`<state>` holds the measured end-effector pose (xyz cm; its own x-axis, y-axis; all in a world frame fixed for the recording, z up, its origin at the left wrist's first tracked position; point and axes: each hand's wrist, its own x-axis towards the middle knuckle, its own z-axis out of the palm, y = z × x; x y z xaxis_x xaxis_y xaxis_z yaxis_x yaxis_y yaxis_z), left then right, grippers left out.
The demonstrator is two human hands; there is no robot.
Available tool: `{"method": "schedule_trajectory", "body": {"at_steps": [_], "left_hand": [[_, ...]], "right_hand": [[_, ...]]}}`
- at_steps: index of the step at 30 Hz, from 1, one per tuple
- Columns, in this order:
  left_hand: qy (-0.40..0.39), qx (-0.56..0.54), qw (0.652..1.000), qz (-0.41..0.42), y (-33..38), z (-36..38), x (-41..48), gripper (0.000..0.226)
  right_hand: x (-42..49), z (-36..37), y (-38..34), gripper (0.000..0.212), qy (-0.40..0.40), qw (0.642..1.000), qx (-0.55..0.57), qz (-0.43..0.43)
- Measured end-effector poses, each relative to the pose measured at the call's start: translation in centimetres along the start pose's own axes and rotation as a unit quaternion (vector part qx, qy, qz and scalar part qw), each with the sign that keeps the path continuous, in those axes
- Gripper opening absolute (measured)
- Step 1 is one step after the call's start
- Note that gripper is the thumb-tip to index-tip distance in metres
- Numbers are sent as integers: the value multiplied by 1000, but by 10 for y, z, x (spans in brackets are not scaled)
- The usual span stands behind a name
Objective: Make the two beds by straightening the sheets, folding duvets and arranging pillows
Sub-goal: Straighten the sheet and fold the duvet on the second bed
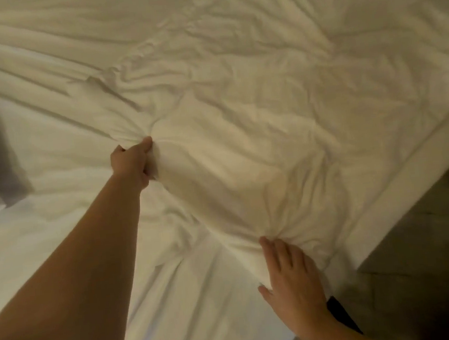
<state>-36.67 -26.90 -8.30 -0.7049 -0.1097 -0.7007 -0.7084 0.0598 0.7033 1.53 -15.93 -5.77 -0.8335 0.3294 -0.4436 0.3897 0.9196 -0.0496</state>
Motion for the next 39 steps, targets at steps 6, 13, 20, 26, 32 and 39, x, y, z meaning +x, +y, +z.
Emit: {"method": "schedule_trajectory", "body": {"at_steps": [6, 13, 20, 26, 32, 39], "left_hand": [[-87, -12, 995, -45, 13, -30, 10, 34], [-76, -33, 996, -42, 7, -27, 19, 63], [-67, -28, 996, -59, -5, -20, 27, 60], [-37, -21, 999, -33, -3, -19, 21, 74], [-20, -40, 996, 76, 20, -39, 13, 28], [-28, -11, 984, 178, 74, -113, -10, 24]], "right_hand": [[-4, 18, -15, 99, 44, 993, -19, 104], [-7, 52, -12, 88, 118, 985, 18, 123], [1, 52, -4, 73, 150, 980, 16, 127], [0, 39, 7, 57, 177, 979, 56, 88], [-19, 12, -3, 60, 114, 980, 150, 60], [-57, -33, -92, 68, 126, 975, 179, 29]]}}
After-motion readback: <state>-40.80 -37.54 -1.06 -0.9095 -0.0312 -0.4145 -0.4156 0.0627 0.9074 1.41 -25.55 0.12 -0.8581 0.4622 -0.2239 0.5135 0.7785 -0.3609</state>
